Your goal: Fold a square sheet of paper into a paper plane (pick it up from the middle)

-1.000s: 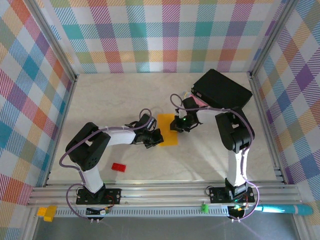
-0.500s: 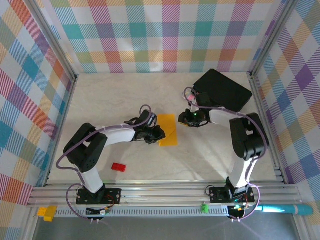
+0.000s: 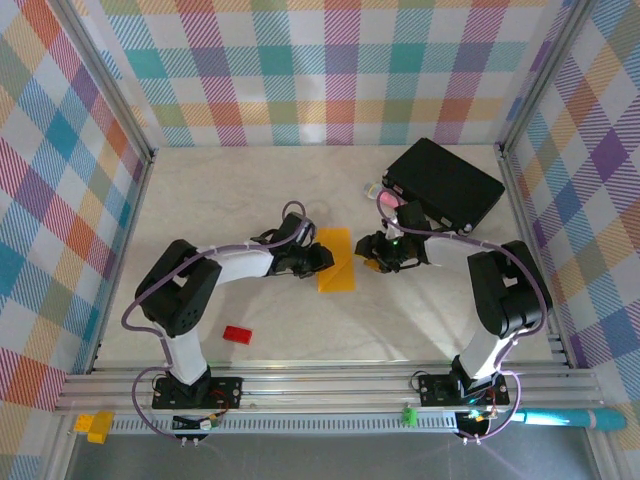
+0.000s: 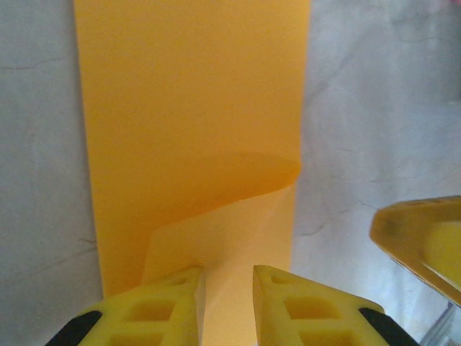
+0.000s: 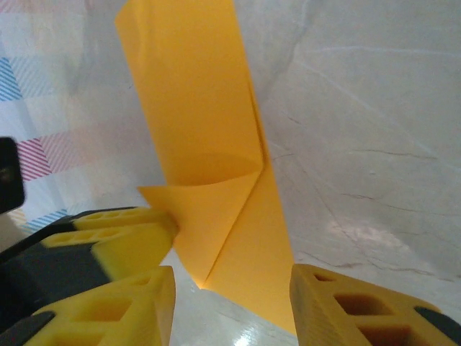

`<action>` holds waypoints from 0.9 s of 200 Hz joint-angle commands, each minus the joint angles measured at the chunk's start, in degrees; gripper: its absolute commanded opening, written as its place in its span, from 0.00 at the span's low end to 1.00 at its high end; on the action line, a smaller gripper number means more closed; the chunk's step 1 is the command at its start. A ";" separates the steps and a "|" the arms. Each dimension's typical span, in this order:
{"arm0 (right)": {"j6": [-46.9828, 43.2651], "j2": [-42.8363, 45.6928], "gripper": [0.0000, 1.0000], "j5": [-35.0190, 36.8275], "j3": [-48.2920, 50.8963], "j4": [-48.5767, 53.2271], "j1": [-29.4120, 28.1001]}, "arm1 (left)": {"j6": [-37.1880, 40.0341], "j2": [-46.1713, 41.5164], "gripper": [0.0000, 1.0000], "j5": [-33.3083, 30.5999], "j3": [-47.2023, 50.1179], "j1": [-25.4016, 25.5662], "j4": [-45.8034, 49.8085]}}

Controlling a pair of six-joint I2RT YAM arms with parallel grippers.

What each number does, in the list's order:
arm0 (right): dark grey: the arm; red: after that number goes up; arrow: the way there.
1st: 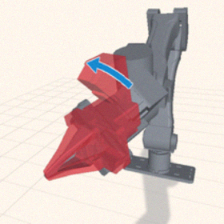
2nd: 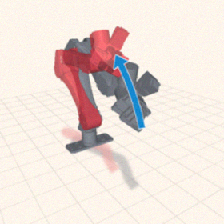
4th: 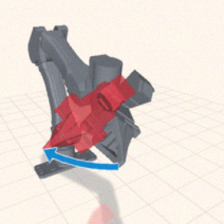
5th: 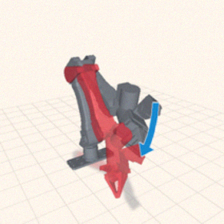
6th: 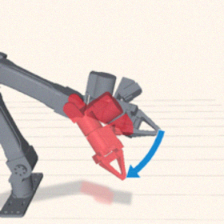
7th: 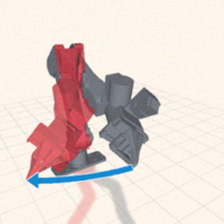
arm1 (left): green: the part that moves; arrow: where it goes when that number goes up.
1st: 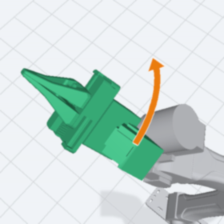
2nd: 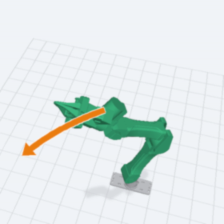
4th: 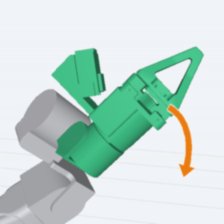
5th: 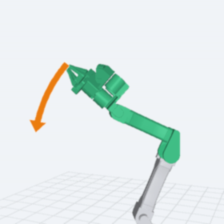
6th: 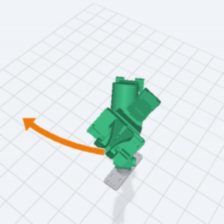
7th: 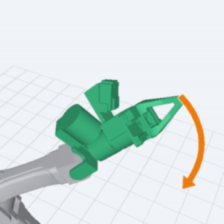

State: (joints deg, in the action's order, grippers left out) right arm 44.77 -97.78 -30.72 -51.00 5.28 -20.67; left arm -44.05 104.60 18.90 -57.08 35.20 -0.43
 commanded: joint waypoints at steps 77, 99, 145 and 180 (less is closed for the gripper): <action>8.17 -5.44 0.42 0.02 -4.10 -2.10 -4.24 | -2.37 2.70 0.20 -1.89 3.68 -2.59 -5.22; 9.92 -6.04 0.41 0.74 -4.55 -2.29 -4.53 | -3.50 3.57 0.19 -1.76 4.30 -2.59 -5.90; 10.16 -7.45 0.38 1.78 -6.22 -0.80 -5.05 | -5.91 4.29 0.17 -1.73 6.00 -2.75 -7.78; 9.76 -8.61 0.33 1.45 -7.03 -0.69 -5.32 | -6.34 4.28 0.17 -1.49 6.46 -2.86 -8.27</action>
State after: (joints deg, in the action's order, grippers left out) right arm 54.26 -104.68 -29.15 -56.27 3.99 -25.52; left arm -49.58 106.59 17.50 -52.56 32.82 -10.17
